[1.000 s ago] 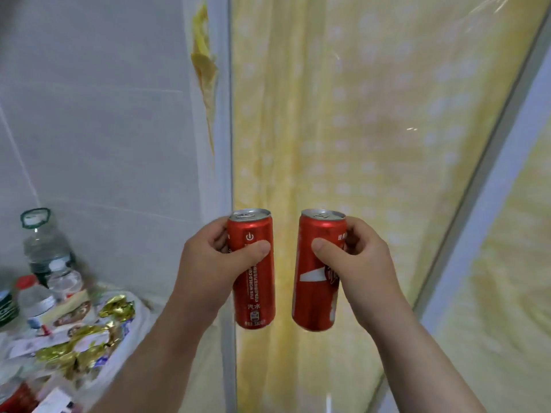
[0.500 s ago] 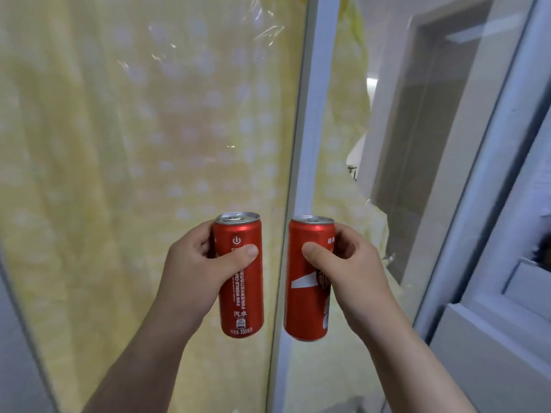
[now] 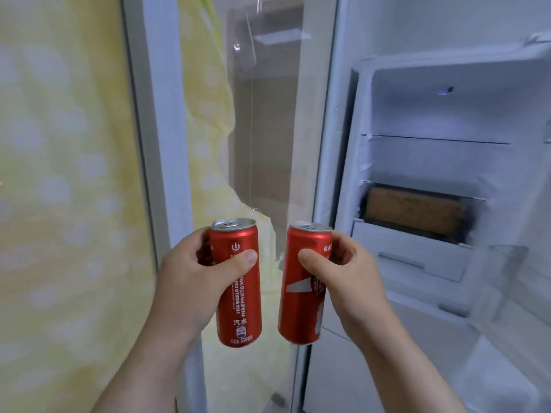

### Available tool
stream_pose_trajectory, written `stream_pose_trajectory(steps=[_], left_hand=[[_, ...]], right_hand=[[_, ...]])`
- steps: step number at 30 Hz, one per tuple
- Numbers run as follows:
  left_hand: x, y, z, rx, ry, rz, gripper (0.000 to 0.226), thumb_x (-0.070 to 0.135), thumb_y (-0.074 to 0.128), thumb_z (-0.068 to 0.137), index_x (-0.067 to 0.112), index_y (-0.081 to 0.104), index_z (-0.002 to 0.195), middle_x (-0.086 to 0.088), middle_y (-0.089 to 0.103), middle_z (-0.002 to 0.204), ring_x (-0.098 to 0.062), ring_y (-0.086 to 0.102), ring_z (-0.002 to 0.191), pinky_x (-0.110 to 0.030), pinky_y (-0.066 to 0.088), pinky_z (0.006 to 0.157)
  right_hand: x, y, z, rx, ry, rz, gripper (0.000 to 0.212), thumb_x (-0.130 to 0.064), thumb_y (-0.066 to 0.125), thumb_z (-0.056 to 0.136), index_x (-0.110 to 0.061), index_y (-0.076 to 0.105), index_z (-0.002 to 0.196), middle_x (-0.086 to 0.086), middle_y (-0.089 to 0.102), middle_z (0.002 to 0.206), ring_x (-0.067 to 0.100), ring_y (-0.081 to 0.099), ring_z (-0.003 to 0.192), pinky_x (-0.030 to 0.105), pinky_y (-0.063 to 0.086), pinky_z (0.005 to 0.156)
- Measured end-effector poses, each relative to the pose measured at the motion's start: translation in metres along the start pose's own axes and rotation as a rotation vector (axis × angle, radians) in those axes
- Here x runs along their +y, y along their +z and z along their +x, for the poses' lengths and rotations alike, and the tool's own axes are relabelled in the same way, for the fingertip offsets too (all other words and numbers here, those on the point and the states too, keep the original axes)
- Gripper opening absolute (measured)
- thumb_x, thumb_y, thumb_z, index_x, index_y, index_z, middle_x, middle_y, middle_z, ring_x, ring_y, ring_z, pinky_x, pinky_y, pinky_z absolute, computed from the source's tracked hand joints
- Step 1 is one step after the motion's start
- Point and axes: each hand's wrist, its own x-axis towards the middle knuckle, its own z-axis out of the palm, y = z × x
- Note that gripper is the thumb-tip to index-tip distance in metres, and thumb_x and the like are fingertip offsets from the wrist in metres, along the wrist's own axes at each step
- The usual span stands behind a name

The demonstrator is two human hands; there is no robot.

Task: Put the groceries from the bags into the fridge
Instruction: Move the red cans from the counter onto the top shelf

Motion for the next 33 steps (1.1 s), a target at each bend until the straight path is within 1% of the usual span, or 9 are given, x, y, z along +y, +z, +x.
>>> stream_pose_trajectory(steps=[3,6,9,12,15,18,22,27,33], left_hand=[[-0.012,0.024,0.02,-0.08,0.002,-0.033,0.032,0.024,0.086,0.062,0.036,0.072,0.088,0.005,0.074,0.085,-0.011,0.071,0.078,-0.034,0.053,0.07],[-0.021,0.05,0.04,-0.142,0.028,-0.037,0.037,0.038,0.081,0.054,0.04,0.071,0.09,0.006,0.074,0.087,-0.016,0.07,0.082,-0.04,0.056,0.075],[-0.031,0.08,0.059,-0.182,0.025,-0.057,0.035,0.037,0.082,0.056,0.042,0.07,0.088,0.009,0.073,0.084,-0.011,0.069,0.079,-0.035,0.055,0.071],[-0.042,0.115,0.075,-0.228,0.015,-0.081,0.029,0.027,0.086,0.065,0.037,0.071,0.087,0.008,0.073,0.083,-0.011,0.069,0.078,-0.034,0.054,0.07],[-0.049,0.153,0.092,-0.256,-0.003,-0.094,0.029,0.027,0.086,0.065,0.035,0.072,0.089,0.007,0.073,0.083,-0.016,0.07,0.08,-0.039,0.056,0.068],[-0.054,0.192,0.106,-0.289,-0.014,-0.088,0.026,0.03,0.082,0.068,0.037,0.07,0.09,0.01,0.073,0.086,-0.017,0.07,0.084,-0.045,0.058,0.073],[-0.051,0.236,0.124,-0.32,0.026,-0.091,0.028,0.035,0.081,0.066,0.034,0.069,0.092,0.011,0.073,0.087,-0.014,0.069,0.085,-0.04,0.057,0.076],[-0.039,0.281,0.152,-0.34,0.052,-0.106,0.044,0.046,0.076,0.061,0.03,0.067,0.102,0.007,0.072,0.092,-0.017,0.069,0.088,-0.037,0.055,0.075],[-0.017,0.345,0.204,-0.349,0.132,-0.173,0.019,0.03,0.079,0.072,0.029,0.068,0.088,0.004,0.072,0.088,-0.019,0.069,0.085,-0.039,0.055,0.076]], right_hand=[[-0.002,-0.021,0.01,0.117,-0.002,-0.051,0.029,-0.019,0.08,0.073,-0.024,0.069,0.1,-0.005,0.075,0.088,0.009,0.071,0.081,0.024,0.053,0.068],[-0.002,-0.044,0.023,0.217,-0.01,-0.069,0.027,-0.016,0.079,0.075,-0.024,0.07,0.099,-0.006,0.075,0.087,0.008,0.071,0.08,0.025,0.052,0.068],[0.001,-0.07,0.039,0.291,-0.019,-0.113,0.028,-0.02,0.079,0.072,-0.023,0.071,0.099,-0.003,0.075,0.087,0.012,0.071,0.082,0.025,0.053,0.068],[0.01,-0.098,0.056,0.344,-0.027,-0.148,0.023,-0.01,0.075,0.077,-0.025,0.072,0.094,-0.002,0.074,0.083,0.014,0.07,0.08,0.025,0.053,0.067],[0.018,-0.123,0.08,0.384,-0.027,-0.169,0.025,-0.011,0.076,0.077,-0.027,0.071,0.096,-0.006,0.074,0.085,0.012,0.07,0.082,0.024,0.051,0.067],[0.024,-0.152,0.102,0.412,-0.038,-0.189,0.026,-0.013,0.076,0.076,-0.029,0.07,0.096,-0.009,0.074,0.085,0.01,0.07,0.082,0.019,0.052,0.064],[0.027,-0.188,0.125,0.444,-0.055,-0.207,0.031,-0.019,0.077,0.077,-0.03,0.068,0.105,-0.01,0.074,0.092,0.01,0.069,0.089,0.028,0.054,0.073],[0.021,-0.224,0.154,0.469,-0.08,-0.224,0.022,-0.025,0.076,0.076,-0.034,0.068,0.094,-0.016,0.073,0.085,0.006,0.07,0.082,0.025,0.053,0.069],[0.0,-0.268,0.202,0.53,-0.135,-0.228,0.023,-0.024,0.076,0.077,-0.029,0.069,0.099,-0.005,0.075,0.089,0.016,0.072,0.086,0.037,0.06,0.077]])
